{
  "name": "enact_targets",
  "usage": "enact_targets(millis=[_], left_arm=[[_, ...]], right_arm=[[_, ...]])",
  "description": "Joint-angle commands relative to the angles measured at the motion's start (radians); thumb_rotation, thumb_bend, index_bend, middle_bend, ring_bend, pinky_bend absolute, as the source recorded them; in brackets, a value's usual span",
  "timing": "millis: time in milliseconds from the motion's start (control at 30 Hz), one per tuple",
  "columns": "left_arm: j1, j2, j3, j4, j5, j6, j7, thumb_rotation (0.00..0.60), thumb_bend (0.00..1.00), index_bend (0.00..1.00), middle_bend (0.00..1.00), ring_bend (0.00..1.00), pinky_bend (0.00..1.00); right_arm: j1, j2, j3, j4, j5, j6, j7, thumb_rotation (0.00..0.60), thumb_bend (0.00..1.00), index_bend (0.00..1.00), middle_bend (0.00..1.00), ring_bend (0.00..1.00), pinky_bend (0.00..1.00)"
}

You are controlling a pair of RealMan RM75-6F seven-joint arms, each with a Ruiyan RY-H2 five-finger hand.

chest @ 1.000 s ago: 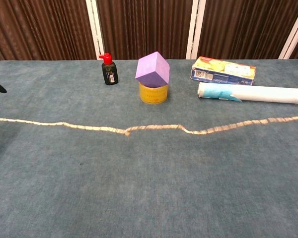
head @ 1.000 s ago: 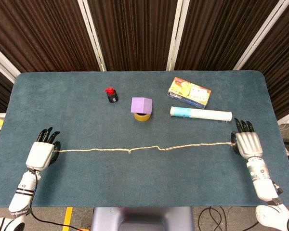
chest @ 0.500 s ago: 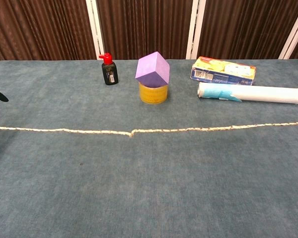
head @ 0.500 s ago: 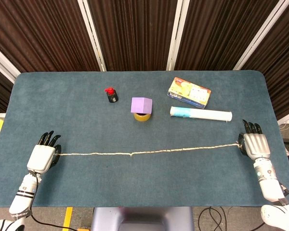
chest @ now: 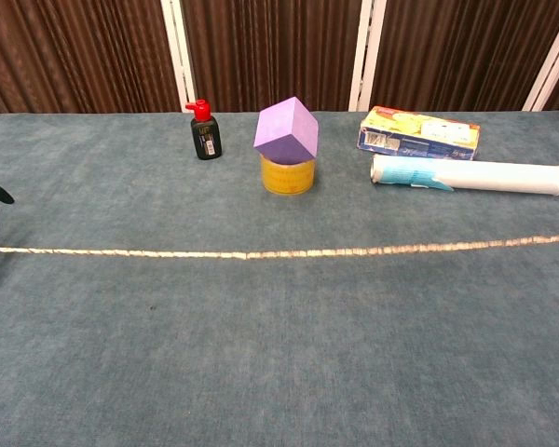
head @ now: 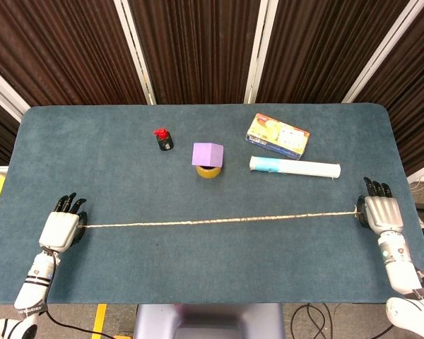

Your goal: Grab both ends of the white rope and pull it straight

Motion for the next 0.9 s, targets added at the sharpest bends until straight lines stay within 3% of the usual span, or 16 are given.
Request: enact_targets(millis=[33,300,400,467,533,633,733,900], left_arm=[[-0.008,-0.013,0.005,0.014,0.009,-0.013,-0.008,0.600,0.49,0.59,0.17,0.03,0.12],[-0.022,-0.038,0.004,0.044,0.018,-0.031,-0.017,0.600,0.49,0.58,0.17,0.03,0.12],[-0.022,-0.040,0.004,0.046,0.018,-0.033,-0.017,0.600,0.49,0.52,0.17,0.03,0.12],[-0.023,-0.041,0.005,0.049,0.018,-0.036,-0.018,0.600,0.48,0.36,0.16,0.03,0.12],[-0.022,-0.040,0.008,0.053,0.008,-0.054,-0.013,0.600,0.47,0.16,0.13,0.02,0.12],[-0.021,-0.024,0.004,0.033,-0.030,-0.103,0.021,0.600,0.45,0.00,0.06,0.00,0.11],[-0.019,-0.004,0.003,0.005,-0.049,-0.125,0.028,0.600,0.44,0.00,0.00,0.00,0.11],[-0.015,0.029,0.004,-0.043,-0.081,-0.160,0.052,0.600,0.41,0.00,0.00,0.00,0.11]], right_arm=[[0.003,-0.013,-0.005,0.002,-0.010,-0.003,-0.005,0.600,0.60,0.77,0.10,0.00,0.00],[0.012,-0.048,-0.008,0.018,-0.017,-0.010,-0.031,0.600,0.60,0.76,0.10,0.00,0.00],[0.013,-0.051,-0.009,0.021,-0.017,-0.012,-0.036,0.600,0.60,0.72,0.10,0.00,0.00],[0.013,-0.053,-0.011,0.024,-0.017,-0.015,-0.043,0.600,0.60,0.60,0.10,0.00,0.00],[0.011,-0.052,-0.017,0.032,0.001,-0.035,-0.071,0.600,0.60,0.30,0.06,0.00,0.00],[0.019,-0.031,-0.016,0.006,0.071,-0.094,-0.145,0.600,0.58,0.02,0.00,0.00,0.00],[0.019,-0.015,-0.014,-0.018,0.112,-0.102,-0.195,0.600,0.49,0.00,0.00,0.00,0.00],[0.018,0.007,-0.011,-0.053,0.139,-0.099,-0.220,0.600,0.41,0.00,0.00,0.00,0.00]])
